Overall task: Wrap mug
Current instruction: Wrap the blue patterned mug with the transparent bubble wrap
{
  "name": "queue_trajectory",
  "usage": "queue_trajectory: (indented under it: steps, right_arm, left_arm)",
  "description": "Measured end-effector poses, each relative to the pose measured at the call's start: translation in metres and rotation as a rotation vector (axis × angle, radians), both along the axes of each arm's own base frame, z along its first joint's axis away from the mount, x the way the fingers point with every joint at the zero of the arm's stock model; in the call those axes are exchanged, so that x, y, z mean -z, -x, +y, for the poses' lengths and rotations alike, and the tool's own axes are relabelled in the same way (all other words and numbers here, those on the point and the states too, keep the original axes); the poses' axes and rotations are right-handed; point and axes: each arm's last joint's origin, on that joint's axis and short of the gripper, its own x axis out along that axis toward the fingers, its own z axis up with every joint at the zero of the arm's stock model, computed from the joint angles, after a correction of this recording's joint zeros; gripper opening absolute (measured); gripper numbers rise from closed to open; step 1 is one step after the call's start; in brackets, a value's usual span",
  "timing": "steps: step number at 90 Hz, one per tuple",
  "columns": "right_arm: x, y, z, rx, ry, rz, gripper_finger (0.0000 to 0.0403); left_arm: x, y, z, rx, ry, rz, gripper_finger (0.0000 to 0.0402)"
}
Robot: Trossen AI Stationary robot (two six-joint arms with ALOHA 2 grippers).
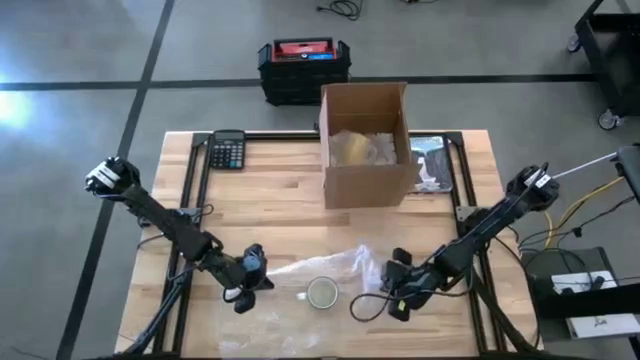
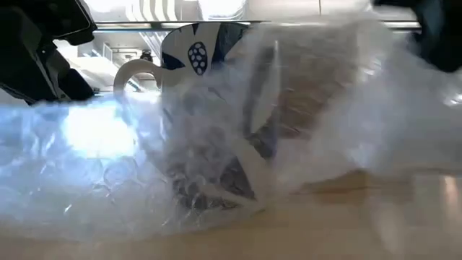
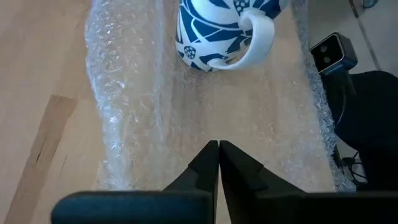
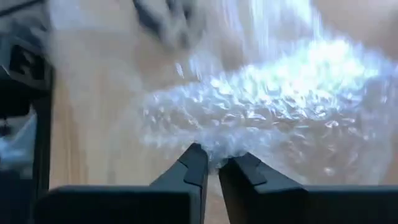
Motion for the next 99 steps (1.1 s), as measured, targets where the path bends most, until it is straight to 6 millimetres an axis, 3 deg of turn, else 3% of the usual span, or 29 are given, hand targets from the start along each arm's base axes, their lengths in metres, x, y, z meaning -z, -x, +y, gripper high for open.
queue_trajectory:
  steps: [18, 31, 44, 58, 78, 99]
  right_arm:
    - [-0.051, -0.036, 0.009, -0.140, 0.120, -0.238, 0.0003]
    - [-0.065, -0.064, 0.013, -0.213, 0.232, -0.323, 0.0001]
    - [-0.049, -0.096, 0.020, -0.312, 0.316, -0.280, 0.0001]
    - [-0.029, -0.119, 0.016, -0.302, 0.370, -0.149, 0.0000]
    - [-0.018, -0.115, 0.010, -0.272, 0.370, -0.018, 0.0000]
    - [-0.021, -0.112, 0.008, -0.261, 0.361, -0.001, 0.0000]
  left_arm:
    - [-0.003, -0.002, -0.001, -0.001, 0.017, -0.040, 0.0000]
    - [-0.008, -0.005, -0.002, -0.009, 0.030, -0.093, 0.0000]
    - [-0.017, -0.012, -0.002, -0.016, 0.044, -0.149, 0.0000]
    - [-0.023, -0.025, -0.001, -0.049, 0.037, -0.165, 0.0000]
    - [-0.019, -0.042, -0.011, 0.022, -0.024, -0.069, 0.0000]
    - [-0.054, -0.035, -0.016, 0.044, -0.208, 0.141, 0.0000]
